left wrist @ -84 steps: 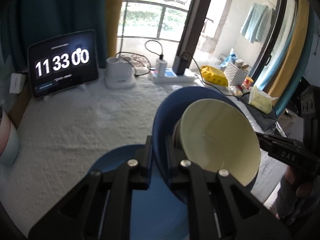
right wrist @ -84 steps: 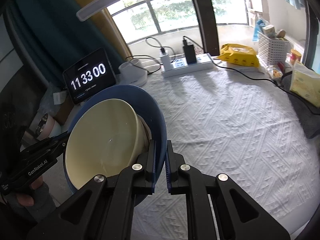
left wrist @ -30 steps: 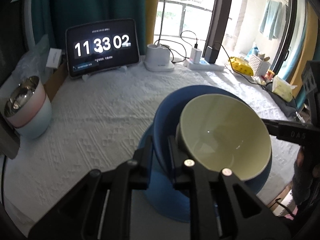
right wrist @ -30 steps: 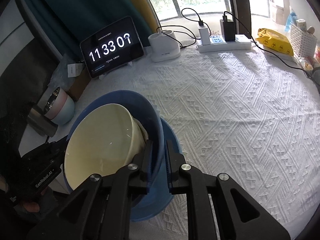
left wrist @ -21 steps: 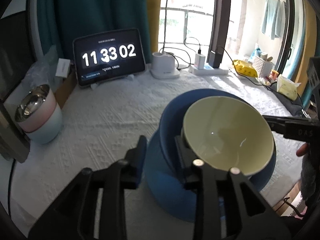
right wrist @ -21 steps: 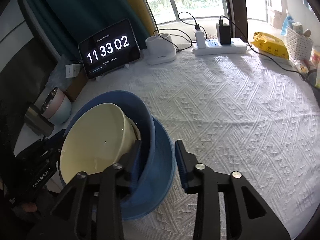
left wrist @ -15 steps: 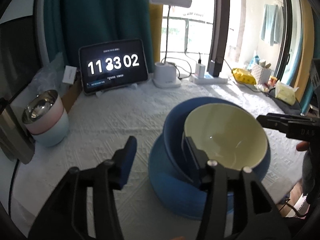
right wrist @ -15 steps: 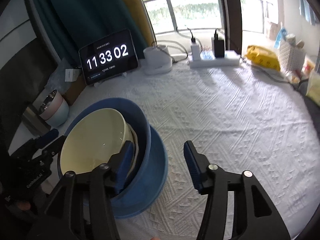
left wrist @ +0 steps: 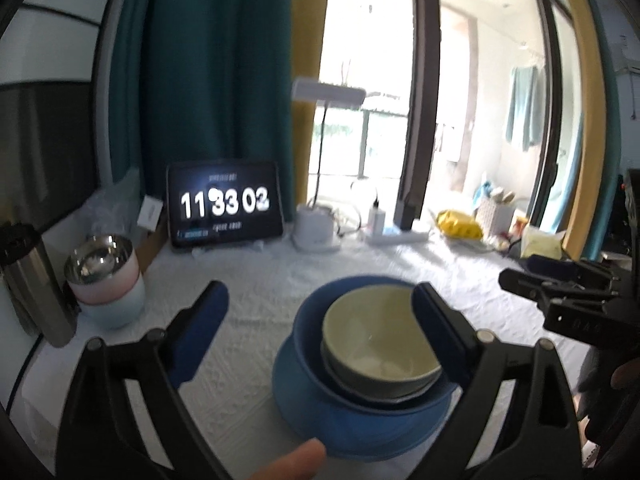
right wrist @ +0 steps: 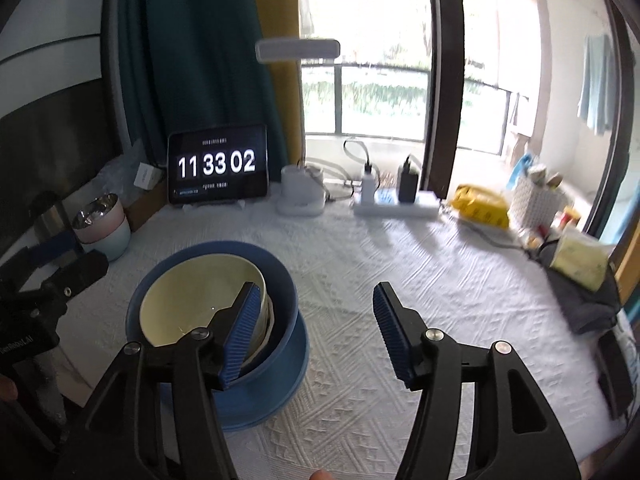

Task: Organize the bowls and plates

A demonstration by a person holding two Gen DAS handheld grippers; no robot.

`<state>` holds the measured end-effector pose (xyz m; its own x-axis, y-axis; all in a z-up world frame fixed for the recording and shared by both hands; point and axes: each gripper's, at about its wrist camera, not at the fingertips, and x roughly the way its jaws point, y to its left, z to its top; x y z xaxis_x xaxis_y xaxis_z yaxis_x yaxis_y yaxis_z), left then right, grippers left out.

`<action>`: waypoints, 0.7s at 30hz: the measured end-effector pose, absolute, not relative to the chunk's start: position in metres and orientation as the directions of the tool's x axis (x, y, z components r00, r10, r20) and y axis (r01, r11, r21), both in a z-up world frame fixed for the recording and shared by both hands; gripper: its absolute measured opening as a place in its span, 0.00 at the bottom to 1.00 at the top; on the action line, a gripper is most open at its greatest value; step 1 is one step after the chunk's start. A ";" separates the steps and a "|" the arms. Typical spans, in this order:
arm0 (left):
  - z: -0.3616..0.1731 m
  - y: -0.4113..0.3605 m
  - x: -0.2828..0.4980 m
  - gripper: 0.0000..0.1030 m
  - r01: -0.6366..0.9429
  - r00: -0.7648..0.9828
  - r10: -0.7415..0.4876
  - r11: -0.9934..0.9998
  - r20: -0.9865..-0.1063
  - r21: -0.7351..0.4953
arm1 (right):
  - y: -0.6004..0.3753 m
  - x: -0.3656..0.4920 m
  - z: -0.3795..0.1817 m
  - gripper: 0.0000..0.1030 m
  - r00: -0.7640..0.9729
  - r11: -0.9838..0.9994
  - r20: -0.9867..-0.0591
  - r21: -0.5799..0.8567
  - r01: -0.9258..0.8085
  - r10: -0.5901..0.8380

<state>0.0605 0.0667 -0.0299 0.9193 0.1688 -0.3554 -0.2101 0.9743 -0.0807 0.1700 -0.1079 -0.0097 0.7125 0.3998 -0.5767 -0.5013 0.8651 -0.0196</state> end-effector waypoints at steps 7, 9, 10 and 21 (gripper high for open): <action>-0.005 0.054 0.033 0.91 -0.215 0.958 0.194 0.973 -0.211 -0.084 | -0.128 0.140 0.019 0.60 0.807 0.891 -0.439 -0.034 -0.453 0.394; 0.002 0.052 0.028 0.91 -0.215 0.964 0.197 0.972 -0.180 -0.089 | -0.134 0.131 0.028 0.60 0.836 0.903 -0.398 -0.044 -0.428 0.377; 0.006 0.052 0.025 0.91 -0.206 0.968 0.188 0.974 -0.164 -0.098 | -0.137 0.126 0.033 0.60 0.849 0.907 -0.375 -0.047 -0.417 0.371; 0.041 0.032 0.011 0.92 -0.172 0.981 0.165 0.983 -0.102 -0.060 | -0.154 0.093 0.064 0.65 0.895 0.923 -0.268 -0.053 -0.382 0.355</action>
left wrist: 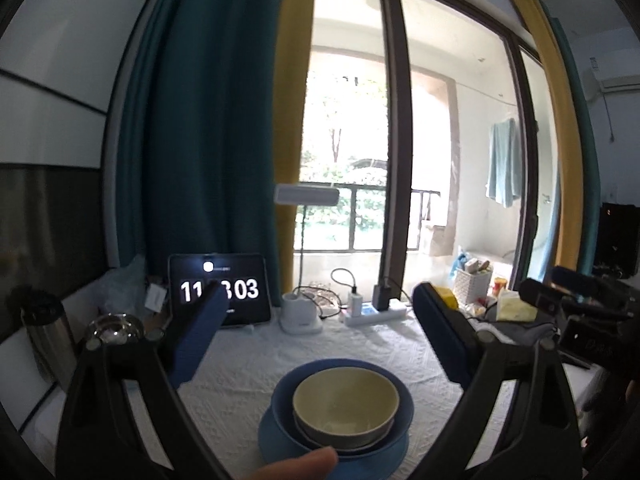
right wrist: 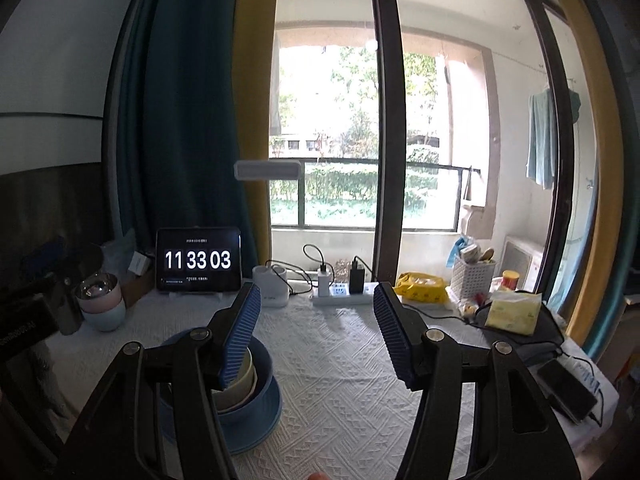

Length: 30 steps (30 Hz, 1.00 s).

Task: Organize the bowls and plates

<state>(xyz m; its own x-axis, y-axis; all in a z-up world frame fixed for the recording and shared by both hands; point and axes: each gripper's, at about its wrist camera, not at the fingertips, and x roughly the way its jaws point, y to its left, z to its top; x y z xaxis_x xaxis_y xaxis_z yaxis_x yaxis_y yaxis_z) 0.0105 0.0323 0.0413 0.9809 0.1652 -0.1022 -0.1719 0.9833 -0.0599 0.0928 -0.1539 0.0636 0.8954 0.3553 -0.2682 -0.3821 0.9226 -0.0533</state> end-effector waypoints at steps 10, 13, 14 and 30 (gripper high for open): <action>0.064 0.015 0.008 0.92 -0.096 0.995 0.094 0.994 -0.039 -0.044 | -0.172 0.081 0.083 0.74 0.921 0.941 -0.221 -0.034 -0.335 0.320; 0.069 0.008 0.010 0.92 -0.091 0.996 0.090 0.996 -0.026 -0.022 | -0.176 0.082 0.086 0.74 0.929 0.949 -0.222 -0.033 -0.312 0.297; 0.070 0.007 0.011 0.92 -0.087 0.996 0.086 0.996 -0.027 -0.020 | -0.178 0.082 0.087 0.74 0.931 0.952 -0.222 -0.033 -0.305 0.291; 0.068 0.012 0.023 0.92 -0.094 0.993 0.090 0.995 -0.078 -0.044 | -0.186 0.094 0.086 0.74 0.934 0.963 -0.255 -0.028 -0.268 0.252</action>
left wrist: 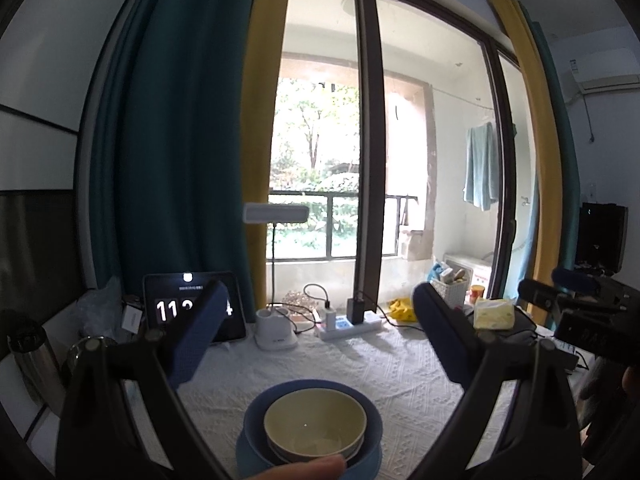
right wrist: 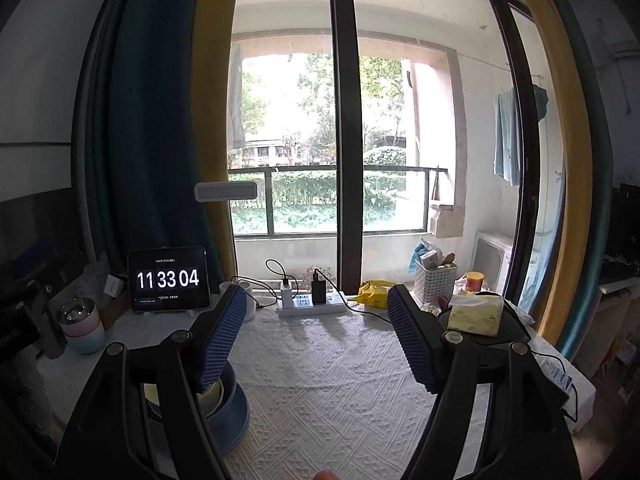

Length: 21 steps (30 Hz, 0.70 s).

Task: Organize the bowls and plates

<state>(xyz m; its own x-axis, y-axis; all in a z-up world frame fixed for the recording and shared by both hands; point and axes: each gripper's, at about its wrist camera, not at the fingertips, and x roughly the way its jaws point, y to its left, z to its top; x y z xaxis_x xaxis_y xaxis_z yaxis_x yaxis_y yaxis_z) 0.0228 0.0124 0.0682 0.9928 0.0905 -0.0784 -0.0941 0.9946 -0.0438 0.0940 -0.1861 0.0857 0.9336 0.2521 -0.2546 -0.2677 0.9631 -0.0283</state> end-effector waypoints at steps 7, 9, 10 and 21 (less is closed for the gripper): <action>0.066 0.013 0.022 0.92 -0.096 0.992 0.092 0.994 -0.084 -0.052 | -0.187 0.100 0.085 0.74 0.930 0.964 -0.271 -0.028 -0.265 0.248; 0.066 0.013 0.021 0.92 -0.097 0.992 0.092 0.994 -0.085 -0.053 | -0.188 0.101 0.085 0.74 0.929 0.965 -0.275 -0.026 -0.263 0.245; 0.066 0.013 0.022 0.92 -0.096 0.992 0.092 0.994 -0.085 -0.053 | -0.188 0.102 0.085 0.74 0.929 0.965 -0.277 -0.025 -0.263 0.246; 0.064 0.014 0.022 0.92 -0.091 0.992 0.086 0.994 -0.093 -0.056 | -0.186 0.108 0.082 0.74 0.920 0.961 -0.298 -0.025 -0.275 0.255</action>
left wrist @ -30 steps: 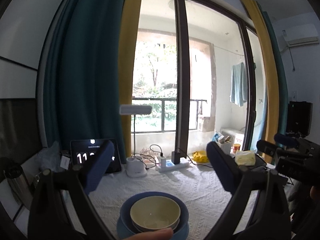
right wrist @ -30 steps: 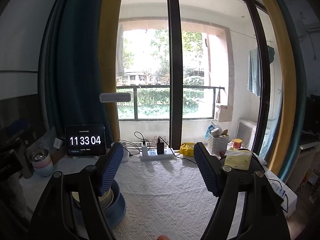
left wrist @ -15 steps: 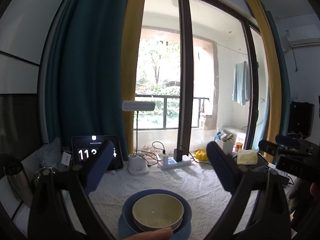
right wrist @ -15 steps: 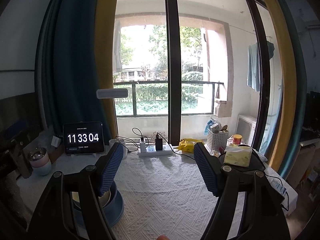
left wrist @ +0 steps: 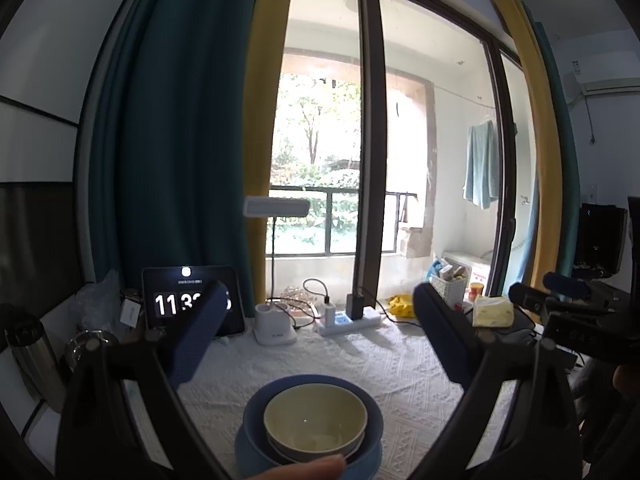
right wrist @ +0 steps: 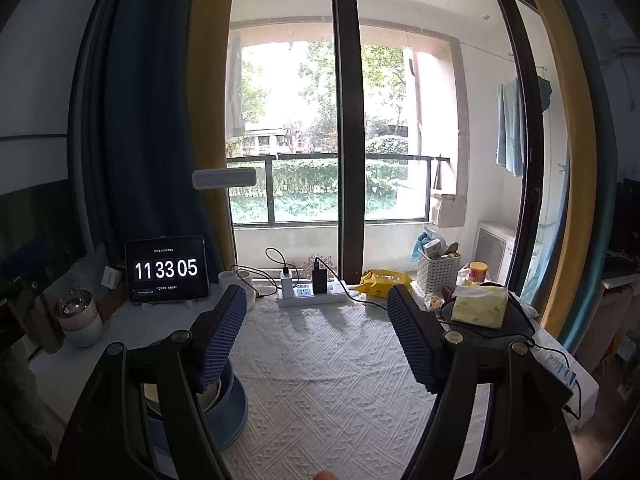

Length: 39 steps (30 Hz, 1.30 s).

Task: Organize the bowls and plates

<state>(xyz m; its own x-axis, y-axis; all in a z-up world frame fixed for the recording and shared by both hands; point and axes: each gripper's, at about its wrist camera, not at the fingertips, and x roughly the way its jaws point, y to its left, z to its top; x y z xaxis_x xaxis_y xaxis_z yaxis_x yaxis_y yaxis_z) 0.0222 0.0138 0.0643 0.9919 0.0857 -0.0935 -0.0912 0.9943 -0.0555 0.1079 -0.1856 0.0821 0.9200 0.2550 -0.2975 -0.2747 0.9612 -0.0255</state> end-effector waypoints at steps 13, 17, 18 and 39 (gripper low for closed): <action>0.063 0.014 0.022 0.92 -0.087 0.991 0.081 0.995 -0.105 -0.053 | -0.185 0.114 0.077 0.74 0.912 0.959 -0.314 -0.020 -0.284 0.264; 0.063 0.013 0.022 0.92 -0.088 0.991 0.082 0.995 -0.104 -0.052 | -0.185 0.114 0.077 0.74 0.913 0.959 -0.314 -0.020 -0.283 0.263; 0.063 0.013 0.022 0.92 -0.087 0.991 0.082 0.995 -0.104 -0.052 | -0.186 0.114 0.076 0.74 0.913 0.959 -0.313 -0.020 -0.282 0.262; 0.062 0.013 0.021 0.92 -0.090 0.991 0.084 0.994 -0.105 -0.054 | -0.186 0.113 0.074 0.74 0.913 0.959 -0.314 -0.022 -0.283 0.262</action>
